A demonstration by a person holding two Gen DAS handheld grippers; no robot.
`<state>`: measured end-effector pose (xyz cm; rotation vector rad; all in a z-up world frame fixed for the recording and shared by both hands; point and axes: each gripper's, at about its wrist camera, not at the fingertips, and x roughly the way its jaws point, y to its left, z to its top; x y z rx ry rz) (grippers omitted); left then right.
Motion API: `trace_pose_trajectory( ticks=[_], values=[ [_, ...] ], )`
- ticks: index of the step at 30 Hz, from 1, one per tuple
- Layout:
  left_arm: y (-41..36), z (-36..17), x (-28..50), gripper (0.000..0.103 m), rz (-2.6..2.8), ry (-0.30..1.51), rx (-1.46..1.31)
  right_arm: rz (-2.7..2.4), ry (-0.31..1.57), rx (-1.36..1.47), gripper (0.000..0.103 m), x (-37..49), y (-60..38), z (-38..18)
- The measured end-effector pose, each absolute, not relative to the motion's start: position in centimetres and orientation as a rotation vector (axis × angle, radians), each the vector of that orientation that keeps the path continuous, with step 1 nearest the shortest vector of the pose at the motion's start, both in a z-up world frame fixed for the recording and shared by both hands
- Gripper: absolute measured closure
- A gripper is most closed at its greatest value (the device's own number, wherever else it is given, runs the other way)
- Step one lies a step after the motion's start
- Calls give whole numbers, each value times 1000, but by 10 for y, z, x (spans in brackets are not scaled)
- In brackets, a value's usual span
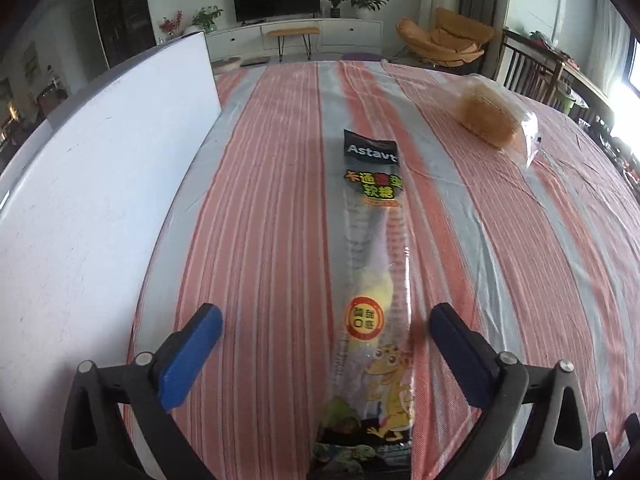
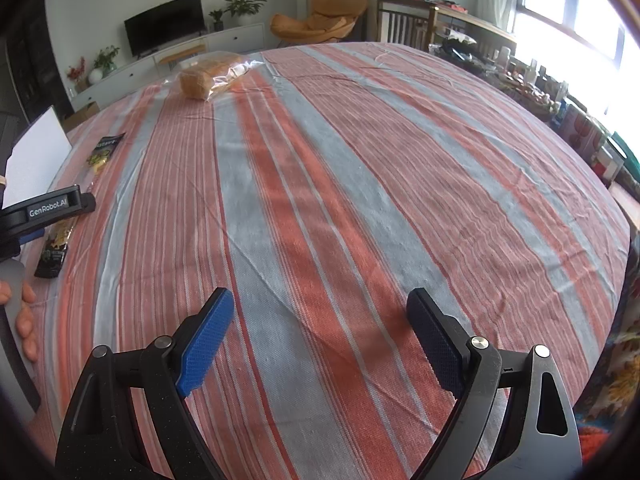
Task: Organize snacks
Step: 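Grasp the square bread pack in clear wrapper with the right tool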
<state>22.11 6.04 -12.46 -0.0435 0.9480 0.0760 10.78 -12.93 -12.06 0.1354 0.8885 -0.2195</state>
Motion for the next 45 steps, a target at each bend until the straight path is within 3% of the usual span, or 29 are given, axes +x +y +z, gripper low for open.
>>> trace_pose_trajectory(
  ticks=[25,35,41,45],
  values=[
    [59,-123,223,0,78,943,-42,-48,949,177,14,126,-141,-112],
    [58,-124,223,0,78,943,-45,273,867,-245,14,292,-124,-40],
    [59,-123,223,0,77,943,-45,374,855,-415,14,396,-77,-48],
    [59,-124,224,0,78,943,-45,340,961,-466,14,451,-56,-85]
  ],
)
